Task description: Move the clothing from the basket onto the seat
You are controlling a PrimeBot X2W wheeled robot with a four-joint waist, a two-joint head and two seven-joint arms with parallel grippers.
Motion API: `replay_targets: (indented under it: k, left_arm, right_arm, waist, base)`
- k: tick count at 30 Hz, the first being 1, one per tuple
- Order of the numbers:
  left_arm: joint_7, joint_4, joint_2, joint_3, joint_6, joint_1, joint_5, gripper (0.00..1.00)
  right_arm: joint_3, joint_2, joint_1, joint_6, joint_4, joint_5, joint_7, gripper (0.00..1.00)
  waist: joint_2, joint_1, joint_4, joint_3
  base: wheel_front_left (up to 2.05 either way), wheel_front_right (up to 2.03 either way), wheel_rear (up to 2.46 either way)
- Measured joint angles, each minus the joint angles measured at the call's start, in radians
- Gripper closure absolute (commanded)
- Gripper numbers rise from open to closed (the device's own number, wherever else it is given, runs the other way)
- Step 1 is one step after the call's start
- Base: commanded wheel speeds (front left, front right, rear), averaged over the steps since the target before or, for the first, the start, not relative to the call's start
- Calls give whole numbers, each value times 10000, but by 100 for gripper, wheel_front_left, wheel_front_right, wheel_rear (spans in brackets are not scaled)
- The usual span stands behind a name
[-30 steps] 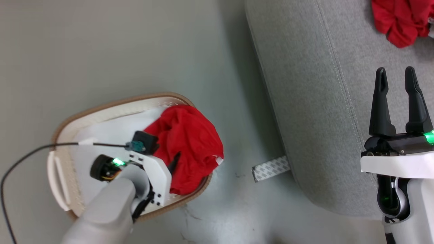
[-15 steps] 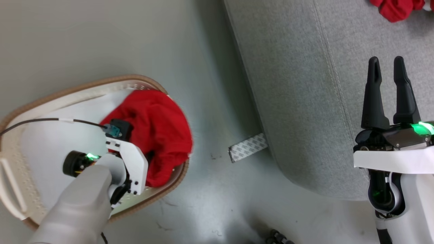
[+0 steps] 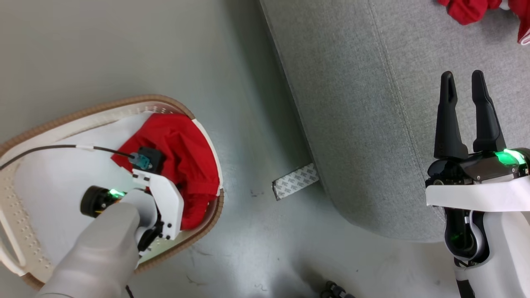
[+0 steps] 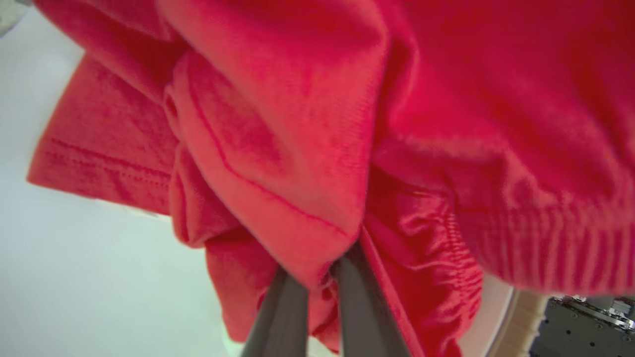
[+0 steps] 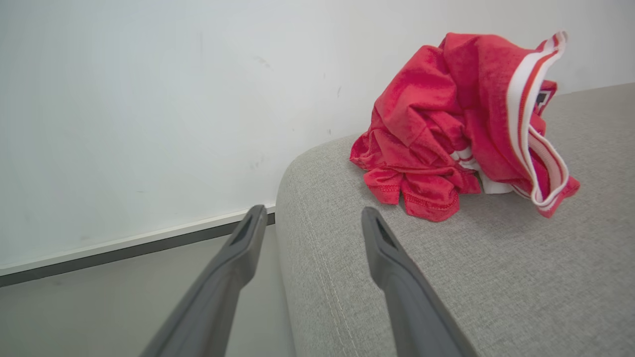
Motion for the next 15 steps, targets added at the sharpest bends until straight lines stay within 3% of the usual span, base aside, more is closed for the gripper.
replay_targets:
  k: [15]
  left_arm:
    - [-1701,-443,-690,-844,0,349,-968,100]
  right_arm:
    - [-376,10,140,0,203,-982,0,0]
  waist:
    - [0,0,765,-1638]
  base:
    - [0,0,0]
